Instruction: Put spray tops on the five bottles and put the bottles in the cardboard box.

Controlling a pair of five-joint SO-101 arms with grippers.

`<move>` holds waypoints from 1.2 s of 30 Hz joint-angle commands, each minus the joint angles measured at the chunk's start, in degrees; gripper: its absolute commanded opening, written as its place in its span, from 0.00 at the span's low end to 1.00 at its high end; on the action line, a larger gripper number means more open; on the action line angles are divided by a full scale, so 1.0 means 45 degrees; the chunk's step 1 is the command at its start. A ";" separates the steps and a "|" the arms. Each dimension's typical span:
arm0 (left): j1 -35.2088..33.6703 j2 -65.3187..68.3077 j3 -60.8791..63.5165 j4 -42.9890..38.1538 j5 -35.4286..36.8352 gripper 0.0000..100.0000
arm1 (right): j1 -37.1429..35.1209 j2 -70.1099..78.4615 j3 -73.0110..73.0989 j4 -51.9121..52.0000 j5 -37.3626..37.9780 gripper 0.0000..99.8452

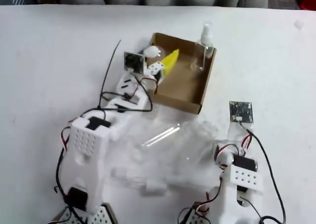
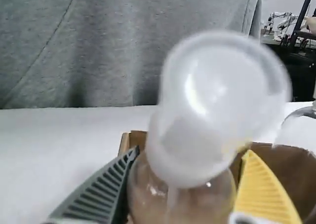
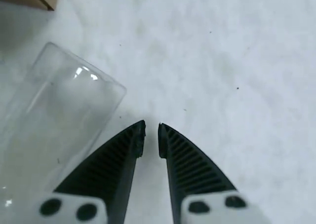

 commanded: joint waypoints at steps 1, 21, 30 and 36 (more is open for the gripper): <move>-0.0283 -0.0733 -0.1309 0.1875 0.0195 0.29 | -0.0068 -0.0049 -0.0039 -0.0186 0.0156 0.01; -0.0166 -0.0791 -0.1621 0.2032 0.0176 0.29 | -0.0459 -0.0147 0.0117 -0.0205 0.0156 0.01; -0.0166 -0.0791 -0.1602 0.2032 0.0176 0.29 | -0.0459 -0.0147 0.0117 -0.0205 0.0156 0.01; -0.0147 -0.1338 -0.1270 0.2032 0.0195 0.29 | -0.0459 -0.0147 0.0117 -0.0205 0.0156 0.01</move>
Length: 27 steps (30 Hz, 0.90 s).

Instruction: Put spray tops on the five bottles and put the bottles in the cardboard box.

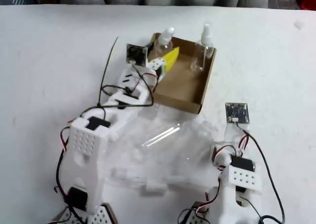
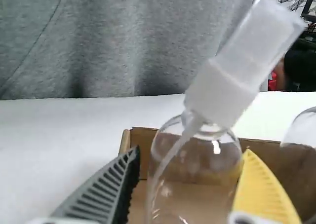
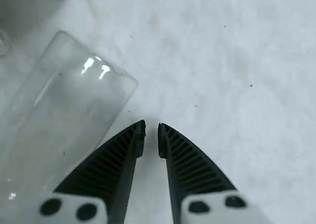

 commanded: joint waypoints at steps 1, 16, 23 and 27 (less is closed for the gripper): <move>-0.0127 -0.1455 -0.0117 0.0156 0.0176 0.29 | -0.0088 -0.0147 -0.0137 -0.0205 0.0117 0.01; 0.0186 -0.3878 0.2403 0.0137 0.0176 0.29 | -0.0088 -0.0147 -0.0137 -0.0205 0.0117 0.01; 0.0225 -0.6203 0.4923 0.0137 0.0156 0.29 | -0.0088 -0.0068 -0.0117 -0.0479 0.0117 0.01; 0.0498 -0.7609 0.6603 0.0156 0.0078 0.29 | -0.0088 -0.0068 -0.0098 -0.0479 0.0117 0.01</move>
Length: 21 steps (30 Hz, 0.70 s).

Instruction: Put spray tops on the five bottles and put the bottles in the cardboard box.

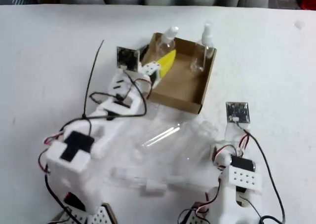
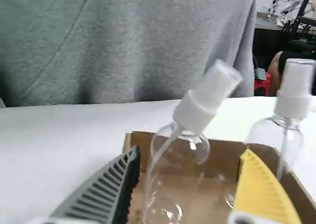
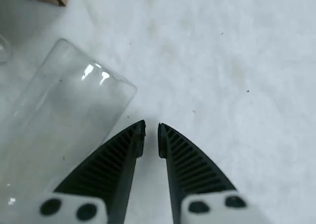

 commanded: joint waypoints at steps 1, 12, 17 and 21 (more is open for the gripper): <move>0.0479 -0.2315 0.1426 0.0059 0.0059 0.29 | -0.0068 -0.0068 -0.0098 -0.0205 0.0117 0.01; 0.0694 -0.5656 0.5353 0.0078 0.0039 0.29 | -0.0049 -0.0068 -0.0098 -0.0205 0.0117 0.01; 0.0400 -0.6926 0.7306 0.0078 0.0039 0.29 | -0.0068 -0.0068 -0.0098 -0.0205 0.0117 0.01; -0.0068 -0.7941 0.8615 0.0078 0.0039 0.29 | -0.0068 -0.0068 -0.0098 -0.0205 0.0117 0.01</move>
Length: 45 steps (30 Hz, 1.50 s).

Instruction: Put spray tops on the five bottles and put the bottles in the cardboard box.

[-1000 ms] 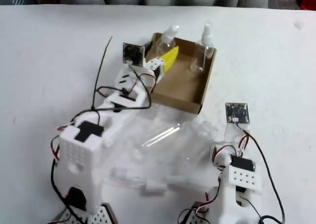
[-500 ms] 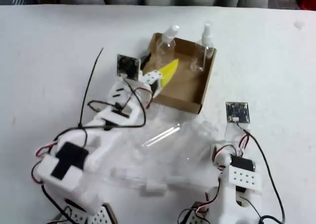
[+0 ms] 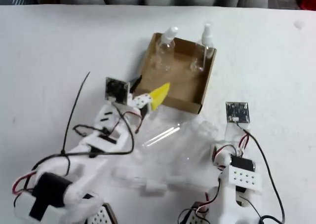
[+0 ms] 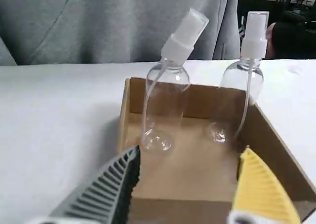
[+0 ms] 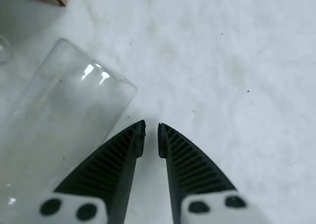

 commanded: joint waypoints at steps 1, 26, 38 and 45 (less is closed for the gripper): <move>-0.0694 -0.1690 0.1172 0.0078 0.0039 0.29 | -0.0088 -0.0068 -0.0098 -0.0205 0.0117 0.01; -0.5578 -0.6496 0.5079 0.3028 0.0078 0.05 | -0.0029 -0.0166 -0.0078 -0.0147 0.0117 0.01; -0.6007 -0.6535 0.5079 0.4083 0.0059 0.07 | 0.1358 -0.0166 -0.0606 -0.1631 0.0117 0.01; -0.6066 -0.6554 0.5079 0.4298 0.0020 0.07 | 0.1260 -0.0049 -0.4669 0.1963 0.0117 0.01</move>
